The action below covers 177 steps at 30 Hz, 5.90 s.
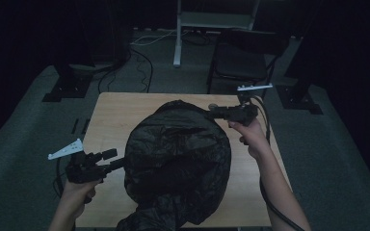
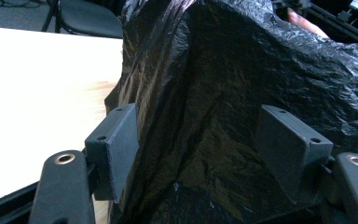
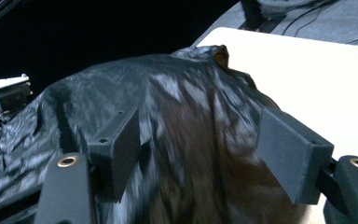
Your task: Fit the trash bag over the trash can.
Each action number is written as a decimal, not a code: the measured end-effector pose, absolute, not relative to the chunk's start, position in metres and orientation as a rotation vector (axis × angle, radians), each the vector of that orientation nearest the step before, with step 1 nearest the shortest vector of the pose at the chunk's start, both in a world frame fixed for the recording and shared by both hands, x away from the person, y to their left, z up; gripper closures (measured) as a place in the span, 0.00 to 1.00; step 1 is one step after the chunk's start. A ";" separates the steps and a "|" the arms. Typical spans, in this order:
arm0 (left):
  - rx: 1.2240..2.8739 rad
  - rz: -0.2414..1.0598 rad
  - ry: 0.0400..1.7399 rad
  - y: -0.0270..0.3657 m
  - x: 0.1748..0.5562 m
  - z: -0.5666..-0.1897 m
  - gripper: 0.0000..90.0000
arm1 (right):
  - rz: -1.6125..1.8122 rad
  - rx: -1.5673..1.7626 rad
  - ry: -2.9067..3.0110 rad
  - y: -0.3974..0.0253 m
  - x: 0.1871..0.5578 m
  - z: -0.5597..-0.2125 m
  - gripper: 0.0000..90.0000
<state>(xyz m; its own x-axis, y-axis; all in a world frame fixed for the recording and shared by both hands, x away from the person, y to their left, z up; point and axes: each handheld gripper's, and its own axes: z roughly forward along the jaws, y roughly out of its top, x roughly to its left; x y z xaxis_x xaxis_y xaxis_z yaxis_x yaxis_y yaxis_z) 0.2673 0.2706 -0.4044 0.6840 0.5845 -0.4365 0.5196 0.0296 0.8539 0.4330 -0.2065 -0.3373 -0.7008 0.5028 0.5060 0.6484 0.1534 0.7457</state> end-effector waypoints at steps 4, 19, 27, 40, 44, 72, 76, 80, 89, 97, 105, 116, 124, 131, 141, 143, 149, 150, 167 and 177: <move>1.620 0.064 0.924 0.272 0.266 -0.408 0.34 | -1.544 -1.095 -2.307 -0.189 0.442 -0.335 0.46; 1.630 0.037 0.923 0.270 0.265 -0.419 0.34 | -1.508 -1.187 -2.403 -0.183 0.444 -0.327 1.00; 1.653 -0.003 0.912 0.260 0.267 -0.429 0.34 | -1.332 -1.338 -2.390 -0.184 0.462 -0.379 1.00; 1.684 -0.051 0.914 0.248 0.269 -0.444 0.34 | -1.128 -1.489 -2.355 -0.191 0.464 -0.495 1.00; 1.704 -0.065 0.916 0.243 0.270 -0.450 0.34 | -1.093 -1.501 -2.354 -0.194 0.459 -0.514 1.00; 1.812 0.004 0.909 0.219 0.302 -0.464 0.34 | -1.352 -1.364 -2.335 -0.224 0.425 -0.468 0.44; 1.818 -0.008 0.899 0.209 0.306 -0.464 0.34 | -1.366 -1.368 -2.319 -0.235 0.416 -0.468 0.44; 1.835 -0.025 0.879 0.195 0.309 -0.463 0.34 | -1.372 -1.412 -2.305 -0.253 0.410 -0.469 0.42; 1.891 -0.030 0.824 0.168 0.313 -0.458 0.34 | -1.271 -1.603 -2.356 -0.315 0.393 -0.473 0.26; 1.919 -0.049 0.786 0.147 0.317 -0.457 0.34 | -1.413 -1.716 -2.325 -0.374 0.359 -0.477 0.26; 1.932 -0.002 0.815 0.157 0.308 -0.463 0.34 | -1.632 -1.823 -2.315 -0.416 0.324 -0.462 0.19; 1.951 0.113 0.948 0.207 0.280 -0.479 0.30 | -1.909 -1.452 -2.235 -0.406 0.305 -0.407 0.13; 1.940 0.187 1.027 0.228 0.259 -0.492 0.20 | -2.048 -1.250 -2.270 -0.379 0.305 -0.359 0.13; 1.931 0.197 1.064 0.237 0.246 -0.499 0.02 | -2.045 -1.065 -2.372 -0.336 0.312 -0.317 0.12; 1.946 0.172 1.084 0.242 0.240 -0.515 0.02 | -2.054 -0.765 -2.458 -0.269 0.321 -0.249 0.12; 1.947 0.168 1.084 0.242 0.240 -0.517 0.02 | -2.040 -0.715 -2.472 -0.256 0.322 -0.242 0.12; 1.946 0.177 1.080 0.243 0.239 -0.516 0.02 | -2.026 -0.622 -2.502 -0.233 0.319 -0.230 0.14; 1.944 0.177 1.081 0.243 0.239 -0.516 0.02 | -2.005 -0.605 -2.500 -0.230 0.320 -0.233 0.15; 1.945 0.180 1.085 0.242 0.241 -0.515 0.02 | -0.742 -0.665 -3.111 -0.129 0.347 -0.307 0.15; 1.942 0.177 1.085 0.245 0.241 -0.516 0.02 | -0.232 -0.582 -3.070 -0.100 0.364 -0.359 0.15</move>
